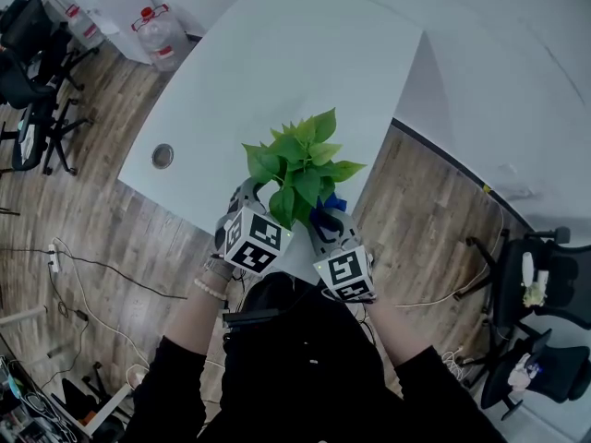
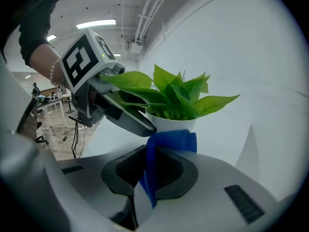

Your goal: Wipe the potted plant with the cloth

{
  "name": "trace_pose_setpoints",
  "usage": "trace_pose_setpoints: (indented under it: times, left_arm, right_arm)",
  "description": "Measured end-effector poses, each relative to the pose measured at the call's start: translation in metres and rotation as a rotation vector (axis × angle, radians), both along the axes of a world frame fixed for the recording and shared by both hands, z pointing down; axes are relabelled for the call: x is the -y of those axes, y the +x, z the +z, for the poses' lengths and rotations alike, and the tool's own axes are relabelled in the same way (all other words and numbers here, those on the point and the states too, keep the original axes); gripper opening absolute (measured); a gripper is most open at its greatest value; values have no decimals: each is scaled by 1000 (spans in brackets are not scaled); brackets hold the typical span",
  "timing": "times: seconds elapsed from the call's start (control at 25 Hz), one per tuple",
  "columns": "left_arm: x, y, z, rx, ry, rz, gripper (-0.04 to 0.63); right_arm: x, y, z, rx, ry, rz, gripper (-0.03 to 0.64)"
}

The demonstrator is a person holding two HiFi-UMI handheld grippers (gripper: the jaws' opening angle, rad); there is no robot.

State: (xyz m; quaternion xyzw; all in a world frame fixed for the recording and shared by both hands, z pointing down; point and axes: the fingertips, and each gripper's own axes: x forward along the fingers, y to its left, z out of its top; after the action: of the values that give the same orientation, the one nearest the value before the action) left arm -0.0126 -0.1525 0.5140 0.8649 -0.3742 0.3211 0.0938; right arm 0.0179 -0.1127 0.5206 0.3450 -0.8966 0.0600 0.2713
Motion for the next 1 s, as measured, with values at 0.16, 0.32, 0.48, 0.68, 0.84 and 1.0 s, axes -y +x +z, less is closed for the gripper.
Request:
trace_pose_setpoints:
  times: [0.16, 0.32, 0.48, 0.68, 0.84, 1.0]
  left_arm:
    - [-1, 0, 0, -1, -4, -11, 334]
    - [-1, 1, 0, -9, -9, -20, 333]
    - [-1, 1, 1, -7, -10, -28, 328]
    - [-4, 2, 1, -6, -11, -55, 313]
    - [-5, -2, 0, -4, -4, -73, 286]
    - [-13, -7, 7, -6, -22, -55, 255]
  right_arm:
    - [-13, -12, -1, -16, -5, -27, 80]
    - [-19, -13, 0, 0, -12, -26, 80]
    - [-12, -6, 0, 11, -9, -12, 80]
    - [6, 11, -7, 48, -34, 74, 80]
    - [19, 23, -9, 49, -36, 113, 80]
    - [30, 33, -9, 43, -38, 136, 80]
